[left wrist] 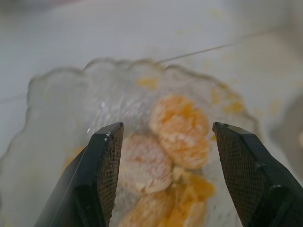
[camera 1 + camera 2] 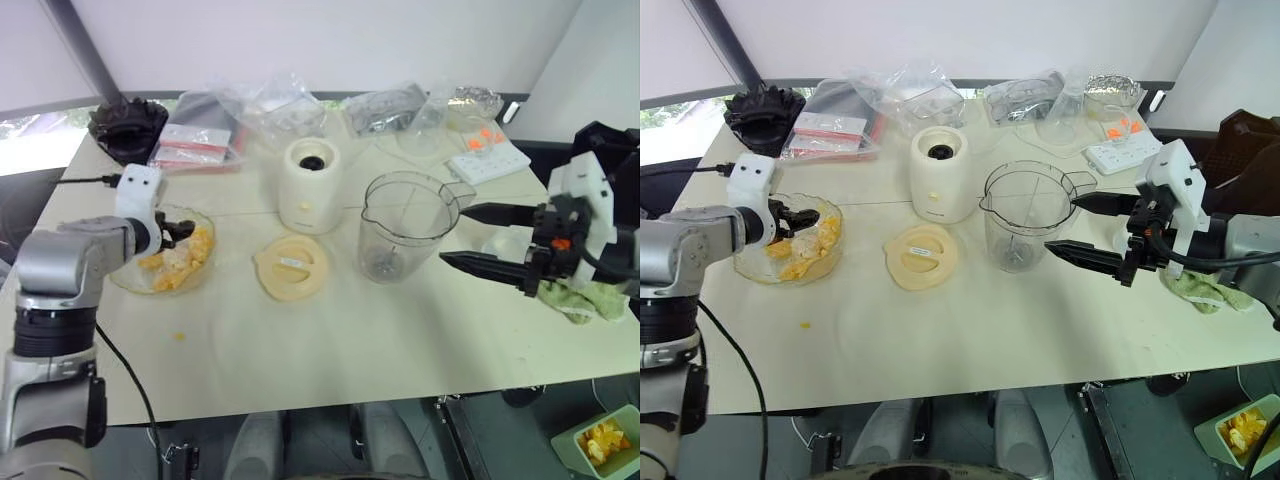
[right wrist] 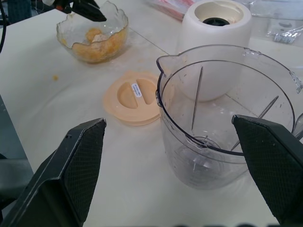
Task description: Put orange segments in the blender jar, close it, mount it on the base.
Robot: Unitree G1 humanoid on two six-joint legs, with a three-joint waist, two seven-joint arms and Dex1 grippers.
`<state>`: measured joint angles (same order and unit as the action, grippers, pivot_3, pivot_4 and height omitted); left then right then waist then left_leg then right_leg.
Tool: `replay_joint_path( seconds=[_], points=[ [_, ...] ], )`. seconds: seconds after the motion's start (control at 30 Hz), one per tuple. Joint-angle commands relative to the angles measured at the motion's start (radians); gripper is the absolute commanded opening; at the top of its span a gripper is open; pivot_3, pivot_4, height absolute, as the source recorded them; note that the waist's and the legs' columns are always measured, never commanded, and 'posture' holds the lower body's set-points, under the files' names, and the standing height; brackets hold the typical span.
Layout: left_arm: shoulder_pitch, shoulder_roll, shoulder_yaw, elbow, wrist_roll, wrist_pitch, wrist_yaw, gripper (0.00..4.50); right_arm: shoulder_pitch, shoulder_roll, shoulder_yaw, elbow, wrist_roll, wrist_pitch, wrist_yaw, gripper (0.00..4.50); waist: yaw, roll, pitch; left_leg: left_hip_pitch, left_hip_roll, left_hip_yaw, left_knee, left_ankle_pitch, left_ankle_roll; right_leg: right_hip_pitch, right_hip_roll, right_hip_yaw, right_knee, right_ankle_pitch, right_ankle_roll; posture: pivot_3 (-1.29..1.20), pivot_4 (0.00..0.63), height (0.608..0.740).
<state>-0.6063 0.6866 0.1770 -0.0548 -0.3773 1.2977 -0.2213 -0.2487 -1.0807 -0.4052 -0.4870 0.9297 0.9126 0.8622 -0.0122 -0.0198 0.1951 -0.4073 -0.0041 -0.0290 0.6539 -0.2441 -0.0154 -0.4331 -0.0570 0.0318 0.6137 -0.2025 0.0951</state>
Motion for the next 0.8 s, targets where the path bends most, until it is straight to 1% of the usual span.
replay_joint_path(
  seconds=[0.03, 0.27, 0.43, 0.53, 0.8],
  points=[
    [-0.03, -0.027, 0.068, -0.005, 0.028, 0.05, 0.052, 3.11, -0.027, -0.007, -0.005, -0.009, 0.016, -0.003, 0.006, 4.44, 0.001, 0.0, 0.0, 0.0, 0.0, 0.0, 0.0, 0.0, 0.0, 0.0, 0.0, 0.0, 0.0, 0.0, 0.0, 0.0, 0.15, 0.74],
    [-0.019, -0.075, 0.076, 0.062, 0.061, 0.011, 0.07, 3.11, -0.035, -0.008, 0.005, -0.008, 0.012, -0.003, 0.008, 4.44, 0.002, 0.0, 0.0, 0.0, 0.0, 0.0, 0.0, 0.0, 0.0, 0.0, 0.0, 0.0, 0.0, 0.0, 0.0, 0.0, 0.15, 0.74],
    [-0.013, -0.078, 0.075, 0.088, 0.068, -0.011, 0.054, 3.11, -0.026, -0.008, -0.01, -0.022, 0.024, 0.006, -0.002, 4.44, 0.002, 0.0, 0.0, 0.0, 0.0, 0.0, 0.0, 0.0, 0.0, 0.0, 0.0, 0.0, 0.0, 0.0, 0.0, 0.0, 0.15, 0.74],
    [-0.023, -0.088, 0.06, 0.144, 0.084, -0.064, 0.048, 3.11, -0.016, -0.006, -0.011, -0.024, 0.02, 0.003, -0.005, 4.44, 0.002, 0.0, 0.0, 0.0, 0.0, 0.0, 0.0, 0.0, 0.0, 0.0, -0.001, 0.0, 0.0, 0.0, 0.0, 0.0, 0.15, 0.74],
    [-0.112, -0.107, -0.043, 0.367, 0.139, -0.222, -0.019, 3.11, -0.011, -0.003, -0.019, -0.038, 0.025, 0.005, -0.032, 4.44, 0.004, 0.0, 0.0, 0.0, -0.001, 0.0, 0.001, 0.0, 0.0, 0.001, -0.001, 0.0, 0.0, 0.0, 0.0, 0.0, 0.15, 0.74]
  ],
)
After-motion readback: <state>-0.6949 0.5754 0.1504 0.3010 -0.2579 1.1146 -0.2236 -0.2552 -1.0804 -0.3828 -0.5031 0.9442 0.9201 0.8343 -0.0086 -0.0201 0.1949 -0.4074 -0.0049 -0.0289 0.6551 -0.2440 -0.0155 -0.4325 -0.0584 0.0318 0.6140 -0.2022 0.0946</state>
